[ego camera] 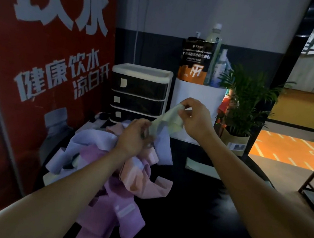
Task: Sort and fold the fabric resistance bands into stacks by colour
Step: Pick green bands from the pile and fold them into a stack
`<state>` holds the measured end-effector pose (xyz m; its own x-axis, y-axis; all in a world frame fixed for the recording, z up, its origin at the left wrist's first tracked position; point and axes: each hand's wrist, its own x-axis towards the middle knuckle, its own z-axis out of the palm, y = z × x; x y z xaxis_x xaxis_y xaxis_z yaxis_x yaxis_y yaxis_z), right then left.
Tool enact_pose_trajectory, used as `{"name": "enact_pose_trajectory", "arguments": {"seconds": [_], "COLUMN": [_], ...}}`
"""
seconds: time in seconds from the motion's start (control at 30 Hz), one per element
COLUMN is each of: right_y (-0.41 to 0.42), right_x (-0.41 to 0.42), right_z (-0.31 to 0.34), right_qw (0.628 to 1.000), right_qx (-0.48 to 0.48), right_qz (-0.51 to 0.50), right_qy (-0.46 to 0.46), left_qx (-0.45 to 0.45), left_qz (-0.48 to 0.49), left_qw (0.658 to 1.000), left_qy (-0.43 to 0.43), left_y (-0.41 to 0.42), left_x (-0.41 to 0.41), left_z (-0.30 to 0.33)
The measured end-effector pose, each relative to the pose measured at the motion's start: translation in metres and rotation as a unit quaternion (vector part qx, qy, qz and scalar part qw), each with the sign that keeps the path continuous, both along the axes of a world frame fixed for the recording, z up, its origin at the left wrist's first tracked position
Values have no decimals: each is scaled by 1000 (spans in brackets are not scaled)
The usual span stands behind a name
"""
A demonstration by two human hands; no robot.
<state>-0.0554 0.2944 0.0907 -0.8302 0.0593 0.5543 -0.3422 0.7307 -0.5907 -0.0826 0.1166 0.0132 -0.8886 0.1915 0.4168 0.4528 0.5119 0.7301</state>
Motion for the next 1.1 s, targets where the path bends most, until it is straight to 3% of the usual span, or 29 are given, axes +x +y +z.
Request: {"name": "enact_pose_trajectory", "arguments": {"seconds": [0.13,0.37,0.57,0.7,0.8,0.93,1.1], "right_y": [5,25,29,23,18,20,14], "right_x": [8,19,19,15,13,13,25], "right_z": [11,24,17,1,-12,-21,-31], "right_qw": [999,990,991,988,985,991,999], "right_qx": [-21,-124,-128,-150,-161,-122,16], "right_qz": [21,16,-9,-36,-56,-56,12], "right_qy": [25,56,43,24,5,-9,-38], "left_qx": [15,80,201,318,313,343,375], "left_qz": [-2,-35,-73,-71,-74,-67,-32], "left_qw": [999,996,966,915,904,875,844], "left_qy": [32,10,-144,-239,-281,-335,-382], "left_y": [16,23,14,3,-1,1,10], "left_x": [-9,-8,11,18,21,27,23], "left_z": [10,11,29,34,33,34,32]}}
